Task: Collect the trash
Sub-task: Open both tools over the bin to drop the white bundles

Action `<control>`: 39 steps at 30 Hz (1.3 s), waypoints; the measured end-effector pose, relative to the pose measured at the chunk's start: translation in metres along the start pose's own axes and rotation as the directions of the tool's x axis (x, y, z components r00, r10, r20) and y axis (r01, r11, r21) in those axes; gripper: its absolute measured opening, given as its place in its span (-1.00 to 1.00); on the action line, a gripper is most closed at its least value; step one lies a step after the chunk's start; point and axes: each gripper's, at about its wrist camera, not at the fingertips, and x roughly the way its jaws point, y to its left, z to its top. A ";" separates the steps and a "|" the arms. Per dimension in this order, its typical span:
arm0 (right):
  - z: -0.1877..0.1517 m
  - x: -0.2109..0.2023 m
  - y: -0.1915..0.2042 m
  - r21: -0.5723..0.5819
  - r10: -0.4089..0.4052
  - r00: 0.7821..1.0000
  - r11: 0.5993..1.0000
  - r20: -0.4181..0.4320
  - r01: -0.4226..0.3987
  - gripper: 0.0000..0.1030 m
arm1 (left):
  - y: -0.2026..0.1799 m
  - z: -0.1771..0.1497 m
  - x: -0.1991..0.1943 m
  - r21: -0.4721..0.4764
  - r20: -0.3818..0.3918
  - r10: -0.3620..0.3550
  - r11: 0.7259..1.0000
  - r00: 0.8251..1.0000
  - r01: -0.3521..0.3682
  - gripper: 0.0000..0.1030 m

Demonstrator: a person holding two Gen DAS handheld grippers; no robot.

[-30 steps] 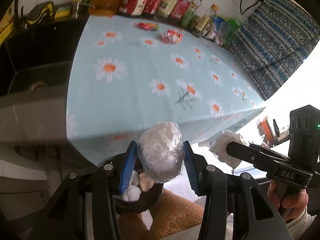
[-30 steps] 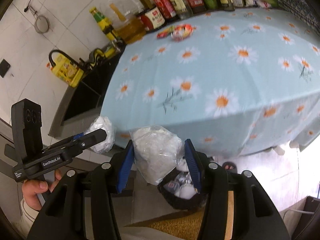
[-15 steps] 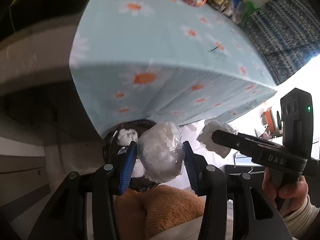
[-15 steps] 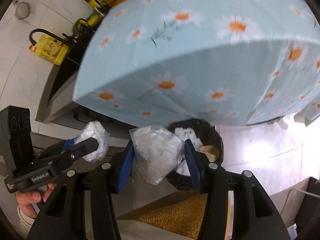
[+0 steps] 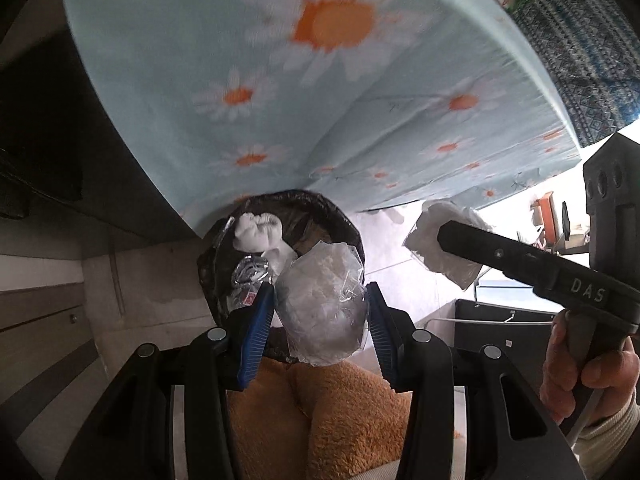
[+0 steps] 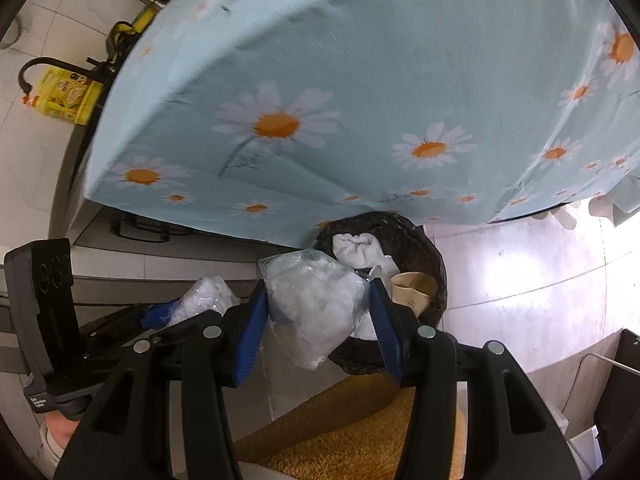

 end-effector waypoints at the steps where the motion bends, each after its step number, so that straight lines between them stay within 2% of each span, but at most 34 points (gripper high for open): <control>1: 0.001 0.003 -0.001 0.004 -0.001 1.000 1.000 -0.004 0.001 -0.01 | 0.001 0.000 0.005 -0.001 -0.009 0.000 1.000 1.000 0.000 -0.14; 4: 0.004 0.011 -0.004 0.014 -0.006 1.000 1.000 -0.013 0.006 -0.01 | 0.003 0.003 0.014 0.000 -0.030 -0.003 1.000 1.000 0.003 -0.13; 11: 0.012 0.017 -0.006 0.036 0.002 1.000 0.999 -0.019 -0.001 0.01 | 0.004 0.010 0.019 -0.010 -0.027 0.015 1.000 1.000 -0.015 -0.12; 12: 0.013 0.017 -0.005 0.035 0.003 1.000 0.999 -0.021 -0.002 0.01 | 0.003 0.010 0.019 -0.009 -0.027 0.024 1.000 0.999 -0.024 -0.04; 13: 0.015 0.017 -0.005 0.034 0.003 1.000 0.999 -0.021 -0.003 0.07 | 0.003 0.010 0.019 -0.013 -0.028 0.032 0.999 0.999 -0.032 0.23; 15: 0.016 0.012 -0.005 0.042 0.024 1.000 0.999 -0.007 -0.024 0.33 | 0.005 0.011 0.017 -0.026 -0.028 0.024 0.999 0.999 -0.025 0.33; 23: 0.019 0.004 -0.005 0.047 0.011 1.000 0.999 0.005 -0.011 0.33 | 0.012 0.013 0.013 -0.046 -0.039 0.050 0.998 0.998 -0.051 0.33; 39: 0.012 -0.018 -0.001 0.011 0.000 1.000 1.000 0.011 0.000 0.33 | 0.012 0.006 -0.018 -0.057 0.002 0.049 0.997 0.999 -0.049 0.33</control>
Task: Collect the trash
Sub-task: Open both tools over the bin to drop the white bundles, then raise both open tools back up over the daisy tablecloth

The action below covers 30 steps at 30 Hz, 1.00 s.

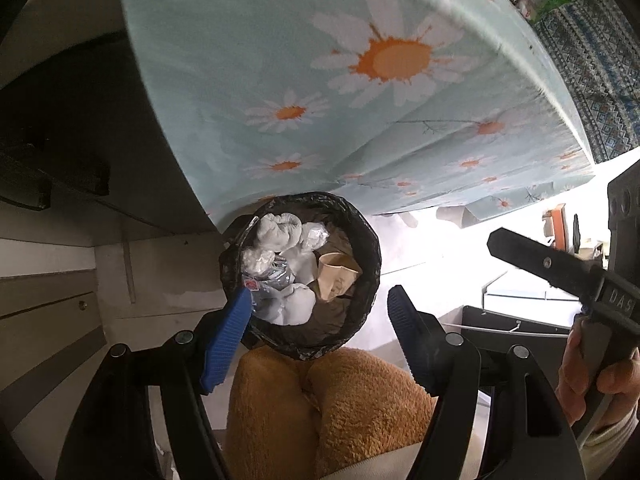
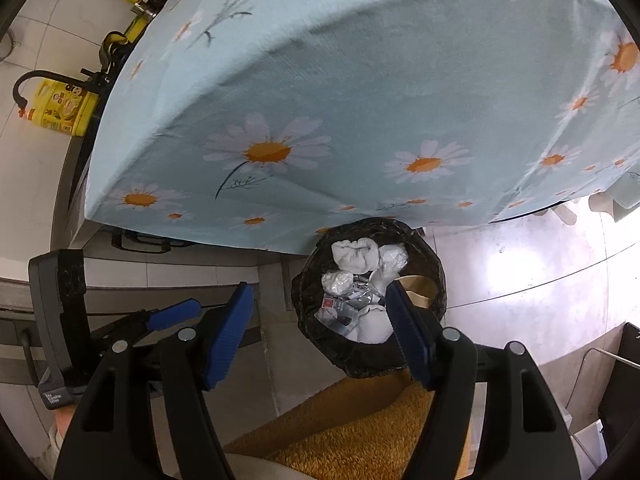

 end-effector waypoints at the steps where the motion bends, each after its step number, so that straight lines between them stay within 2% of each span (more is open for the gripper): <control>1: -0.002 -0.002 0.001 -0.004 -0.001 1.000 1.000 -0.002 0.001 0.33 | -0.001 0.000 -0.003 0.000 0.004 0.003 1.000 1.000 -0.003 0.33; 8: -0.019 -0.019 0.014 -0.061 -0.005 1.000 0.998 0.009 0.005 0.57 | -0.012 -0.003 -0.034 0.019 0.043 -0.016 1.000 0.999 0.015 0.33; 9: -0.020 -0.024 0.016 -0.063 -0.003 1.000 0.998 0.017 0.004 0.59 | -0.014 -0.003 -0.041 0.021 0.055 -0.029 0.999 0.998 0.028 0.36; 10: -0.021 -0.029 0.017 -0.064 0.002 1.000 0.998 0.025 0.000 0.60 | -0.016 -0.003 -0.046 0.025 0.064 -0.033 0.999 0.997 0.031 0.49; 12: -0.024 -0.040 0.020 -0.066 0.019 0.999 0.998 0.049 -0.015 0.71 | -0.019 -0.004 -0.059 0.036 0.089 -0.030 0.999 0.996 0.027 0.50; 16: -0.025 -0.056 0.032 -0.138 0.026 0.996 0.990 0.088 -0.014 0.77 | -0.022 -0.005 -0.074 0.041 0.113 -0.039 0.999 0.993 0.034 0.52; 18: -0.024 -0.064 0.038 -0.157 0.034 0.994 0.987 0.106 -0.017 0.78 | -0.023 -0.005 -0.080 0.041 0.122 -0.043 0.998 0.992 0.038 0.63; 22: -0.022 -0.087 0.051 -0.194 0.053 0.984 0.981 0.170 -0.019 0.85 | -0.026 -0.004 -0.093 0.062 0.142 -0.065 0.996 0.988 0.057 0.65; 25: -0.016 -0.106 0.059 -0.207 0.054 0.973 0.978 0.225 -0.007 0.88 | -0.028 -0.003 -0.105 0.087 0.165 -0.059 0.995 0.985 0.045 0.67; 30: 0.003 -0.133 0.069 -0.217 0.050 0.955 0.976 0.294 0.016 0.88 | -0.021 0.005 -0.129 0.055 0.243 -0.077 0.996 0.967 0.066 0.74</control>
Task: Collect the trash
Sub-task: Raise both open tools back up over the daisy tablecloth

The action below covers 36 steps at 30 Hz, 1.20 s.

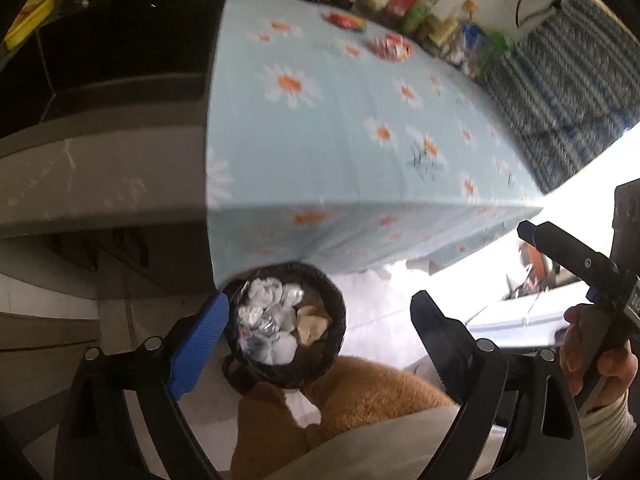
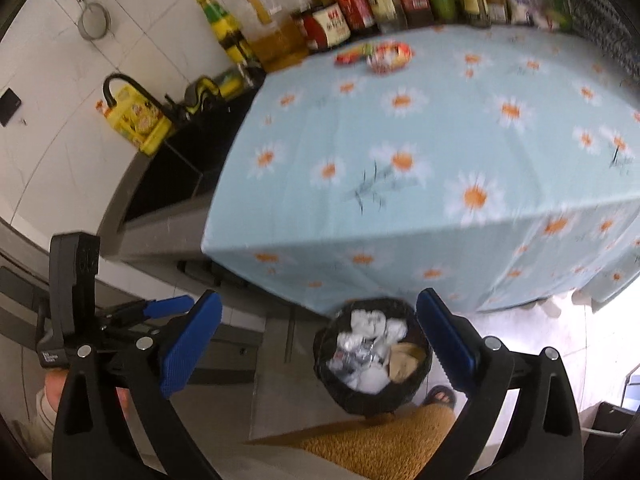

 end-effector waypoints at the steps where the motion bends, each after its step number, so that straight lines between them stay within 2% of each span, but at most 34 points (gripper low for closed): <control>1: 0.005 -0.002 0.000 -0.005 -0.004 1.000 1.000 0.010 0.004 0.88 | 0.000 0.002 -0.003 -0.005 0.015 -0.004 1.000 1.000 0.004 0.74; 5: 0.031 -0.012 0.002 -0.018 -0.034 0.997 0.999 0.071 0.035 0.88 | 0.001 0.011 -0.014 -0.022 0.040 -0.056 0.998 0.998 0.057 0.74; 8: 0.054 -0.020 -0.001 0.008 -0.018 0.994 1.000 0.107 0.017 0.88 | -0.001 0.018 -0.018 -0.025 0.064 -0.053 0.998 0.997 0.055 0.74; 15: 0.112 -0.009 -0.003 -0.072 -0.047 0.989 0.996 0.143 0.058 0.88 | -0.003 0.039 -0.033 -0.064 0.143 -0.023 0.997 0.989 0.033 0.74; 18: 0.136 0.005 -0.014 -0.077 -0.049 0.990 0.995 0.133 0.060 0.88 | -0.001 0.052 -0.034 -0.096 0.172 -0.009 0.995 0.985 0.026 0.74; 23: 0.177 0.041 -0.035 -0.100 -0.071 0.994 0.992 0.083 0.079 0.88 | -0.003 0.074 -0.024 -0.161 0.185 0.061 0.986 0.981 -0.031 0.74; 29: 0.219 0.095 -0.067 -0.163 -0.062 0.998 0.985 0.011 0.063 0.88 | -0.023 0.106 -0.003 -0.210 0.165 0.139 0.972 0.977 -0.103 0.74; 36: 0.251 0.146 -0.084 -0.239 -0.024 0.999 0.971 -0.043 0.013 0.87 | -0.043 0.136 0.015 -0.264 0.137 0.209 0.950 0.968 -0.168 0.74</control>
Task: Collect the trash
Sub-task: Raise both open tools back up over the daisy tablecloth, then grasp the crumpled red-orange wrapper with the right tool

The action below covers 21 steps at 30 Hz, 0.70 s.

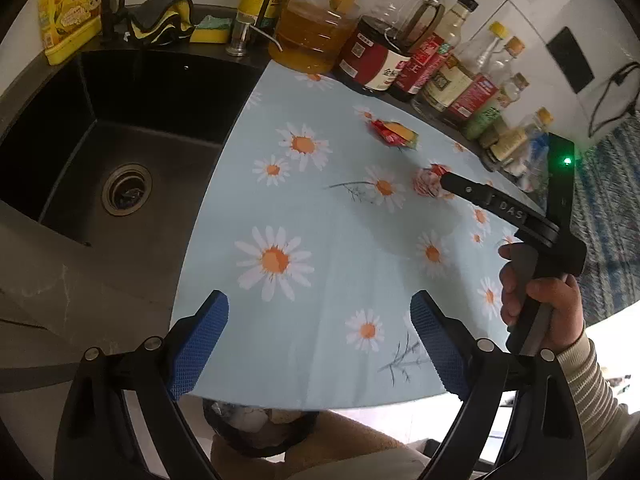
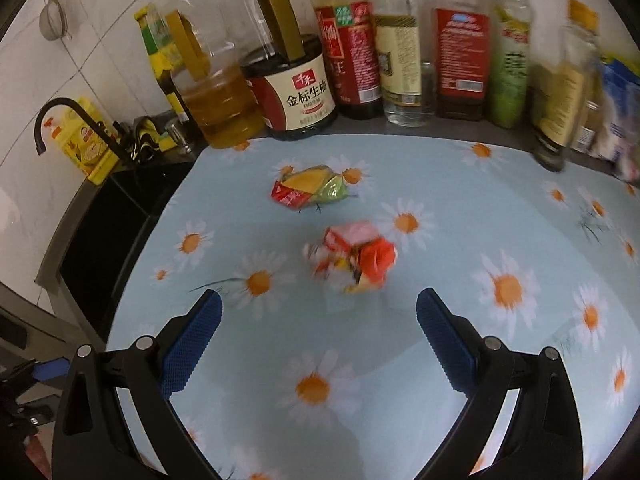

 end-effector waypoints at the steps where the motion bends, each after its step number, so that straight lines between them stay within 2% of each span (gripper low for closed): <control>1: 0.003 0.006 -0.002 -0.012 0.010 1.000 1.000 -0.004 -0.010 0.87 | -0.003 0.003 0.003 -0.004 0.000 0.016 1.000 1.000 -0.016 0.74; 4: 0.009 0.022 -0.007 -0.053 0.012 1.000 0.999 -0.010 -0.013 0.82 | -0.011 0.011 0.006 -0.014 -0.002 0.039 0.999 0.999 -0.039 0.74; 10: 0.014 0.046 -0.018 -0.088 0.021 0.998 0.996 -0.057 -0.026 0.44 | -0.029 0.026 0.006 -0.014 0.020 0.069 0.998 0.997 -0.069 0.74; 11: 0.013 0.050 -0.018 -0.097 0.015 0.997 0.995 -0.072 -0.022 0.33 | -0.032 0.028 0.007 -0.012 0.020 0.072 0.997 0.997 -0.071 0.74; 13: 0.013 0.051 -0.016 -0.125 0.012 0.998 0.992 -0.059 -0.019 0.19 | -0.038 0.030 0.009 -0.008 0.021 0.079 0.997 0.997 -0.079 0.74; 15: 0.014 0.051 -0.016 -0.128 0.036 0.997 0.991 -0.061 -0.044 0.12 | -0.043 0.034 0.013 -0.001 0.017 0.085 0.996 0.996 -0.085 0.74; 21: 0.016 0.040 -0.027 -0.123 0.071 0.997 0.990 -0.039 -0.076 0.10 | -0.060 0.050 0.030 0.021 0.004 0.098 0.995 0.995 -0.099 0.74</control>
